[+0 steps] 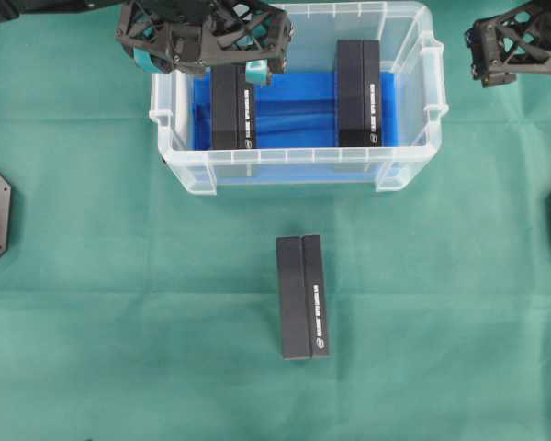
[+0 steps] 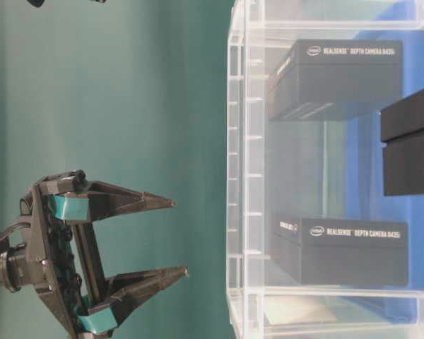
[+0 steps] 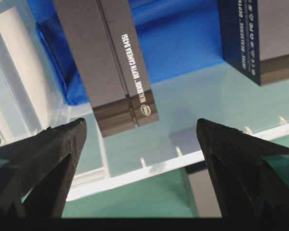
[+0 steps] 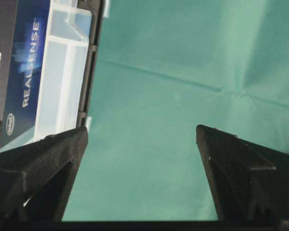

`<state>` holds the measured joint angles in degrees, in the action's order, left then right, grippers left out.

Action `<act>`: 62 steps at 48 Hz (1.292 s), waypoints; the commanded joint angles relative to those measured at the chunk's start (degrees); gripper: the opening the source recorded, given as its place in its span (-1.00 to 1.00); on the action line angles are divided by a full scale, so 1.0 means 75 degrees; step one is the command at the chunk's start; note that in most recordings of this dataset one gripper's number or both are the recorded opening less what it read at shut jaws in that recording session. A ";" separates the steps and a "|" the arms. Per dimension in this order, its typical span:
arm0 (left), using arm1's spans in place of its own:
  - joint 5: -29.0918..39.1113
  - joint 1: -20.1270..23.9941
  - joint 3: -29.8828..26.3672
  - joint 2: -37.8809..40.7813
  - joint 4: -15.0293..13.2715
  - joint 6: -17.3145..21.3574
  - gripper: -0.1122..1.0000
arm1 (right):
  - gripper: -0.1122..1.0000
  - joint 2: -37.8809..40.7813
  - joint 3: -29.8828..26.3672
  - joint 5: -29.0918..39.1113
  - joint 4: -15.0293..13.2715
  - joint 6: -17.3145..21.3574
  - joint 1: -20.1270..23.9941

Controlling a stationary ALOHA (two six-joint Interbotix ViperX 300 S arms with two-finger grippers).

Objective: Take out the box from the case.
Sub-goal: 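Move the left gripper over the left pair of black boxes, then lower the left gripper around the left black boxes and close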

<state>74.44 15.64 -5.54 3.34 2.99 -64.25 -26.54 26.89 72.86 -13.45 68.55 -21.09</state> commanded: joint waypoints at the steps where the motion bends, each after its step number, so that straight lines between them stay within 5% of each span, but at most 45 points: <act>1: 0.0000 0.0023 -0.0105 -0.0117 0.0035 -0.0012 0.91 | 0.85 -0.0035 -0.0117 -0.0035 -0.0023 -0.0012 -0.0012; 39: 0.0012 0.0047 0.0012 -0.0105 0.0035 -0.0094 0.91 | 0.85 -0.0035 -0.0117 -0.0023 -0.0023 0.0000 -0.0012; 62: -0.0516 0.0047 0.0750 -0.0094 0.0035 -0.0410 0.91 | 0.85 -0.0035 -0.0117 -0.0035 -0.0012 -0.0012 -0.0012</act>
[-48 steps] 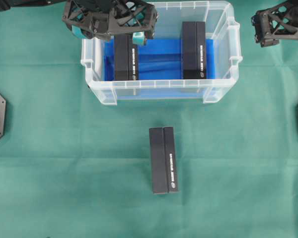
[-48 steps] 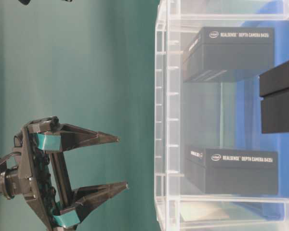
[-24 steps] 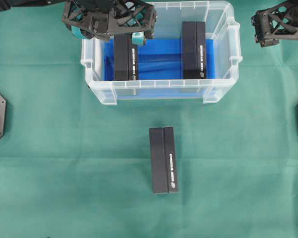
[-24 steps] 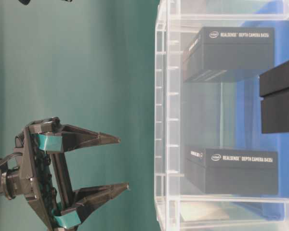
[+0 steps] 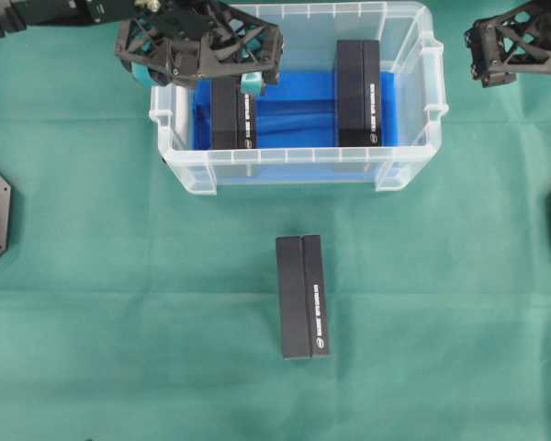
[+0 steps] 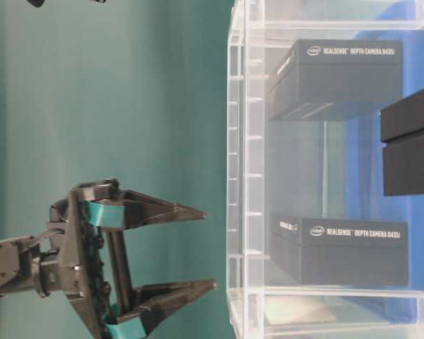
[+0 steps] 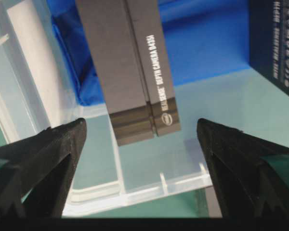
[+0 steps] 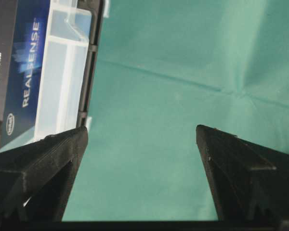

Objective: Take out the box from the case.
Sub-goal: 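Lower the left gripper around the left black boxes and close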

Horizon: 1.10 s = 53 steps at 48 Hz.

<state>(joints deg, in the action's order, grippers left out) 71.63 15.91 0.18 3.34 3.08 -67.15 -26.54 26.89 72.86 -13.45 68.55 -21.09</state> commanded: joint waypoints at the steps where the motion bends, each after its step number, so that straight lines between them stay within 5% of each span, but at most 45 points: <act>1: -0.0188 0.0012 0.0023 -0.0094 0.0035 -0.0035 0.91 | 0.85 -0.0035 -0.0117 -0.0035 -0.0023 -0.0012 0.0000; 53: -0.0586 0.0234 0.0141 0.0762 0.0258 -0.0047 0.91 | 0.85 -0.0035 -0.0012 -0.0281 -0.0023 -0.0105 0.0023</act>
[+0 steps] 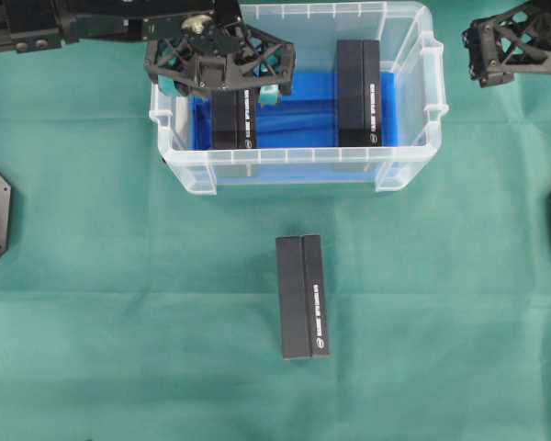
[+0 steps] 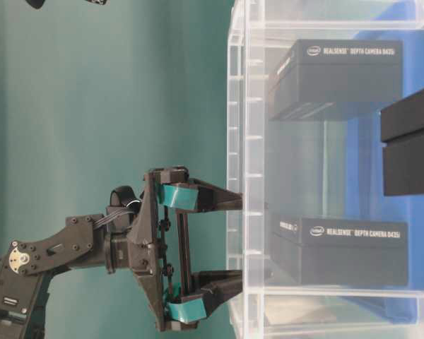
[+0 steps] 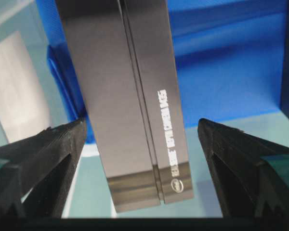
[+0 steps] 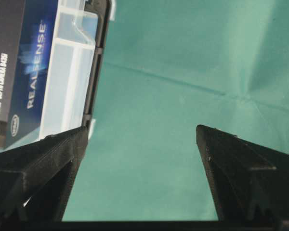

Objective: Take out the box from the case.
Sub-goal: 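Lower the left gripper around the left black boxes and close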

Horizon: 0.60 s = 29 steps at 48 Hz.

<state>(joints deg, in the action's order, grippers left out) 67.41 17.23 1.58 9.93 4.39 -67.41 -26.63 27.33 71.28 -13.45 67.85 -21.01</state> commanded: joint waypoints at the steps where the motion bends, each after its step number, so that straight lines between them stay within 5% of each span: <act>1: -0.0023 0.0070 -0.0035 -0.0105 0.0094 -0.0012 0.91 | 0.85 -0.0023 -0.0070 -0.0082 -0.0023 -0.0023 0.0012; 29: -0.0680 0.0082 0.0598 -0.0117 0.0105 -0.0340 0.91 | 0.85 -0.0023 -0.0070 -0.0234 0.0000 -0.0023 0.0023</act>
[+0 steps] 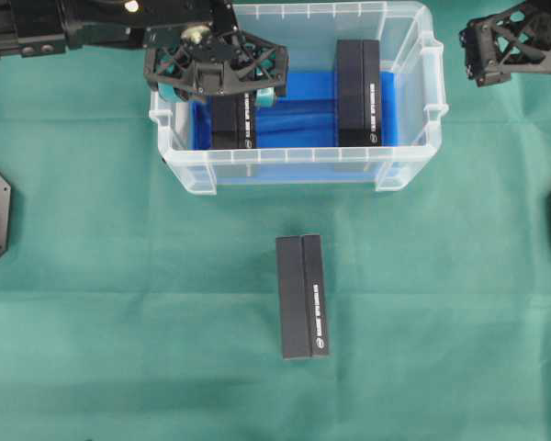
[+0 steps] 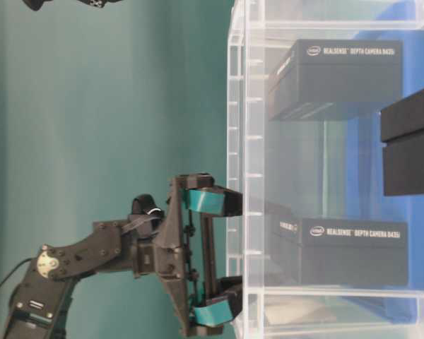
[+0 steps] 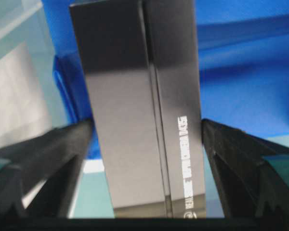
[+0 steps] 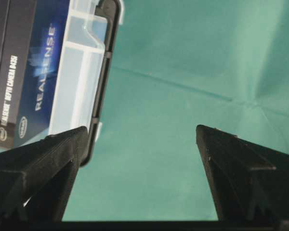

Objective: Take out the box from the case.
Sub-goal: 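Lower the left gripper around the left black boxes and close, then lift the gripped black boxes up out of the bin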

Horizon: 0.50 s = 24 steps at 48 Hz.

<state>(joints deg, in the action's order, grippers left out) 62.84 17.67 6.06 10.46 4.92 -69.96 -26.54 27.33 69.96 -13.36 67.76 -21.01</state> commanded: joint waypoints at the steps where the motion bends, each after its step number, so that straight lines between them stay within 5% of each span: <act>1: -0.0094 0.0023 0.0035 -0.0187 0.0035 -0.0012 0.91 | 0.85 -0.0035 -0.0070 -0.0059 -0.0012 -0.0023 0.0023; 24: -0.0141 0.0000 0.0223 -0.0211 0.0035 -0.0117 0.91 | 0.85 -0.0035 -0.0070 -0.0141 -0.0012 -0.0023 0.0059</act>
<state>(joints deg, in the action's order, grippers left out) 61.26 17.58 7.73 10.28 4.92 -71.02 -26.54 27.25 69.26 -13.36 67.68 -20.74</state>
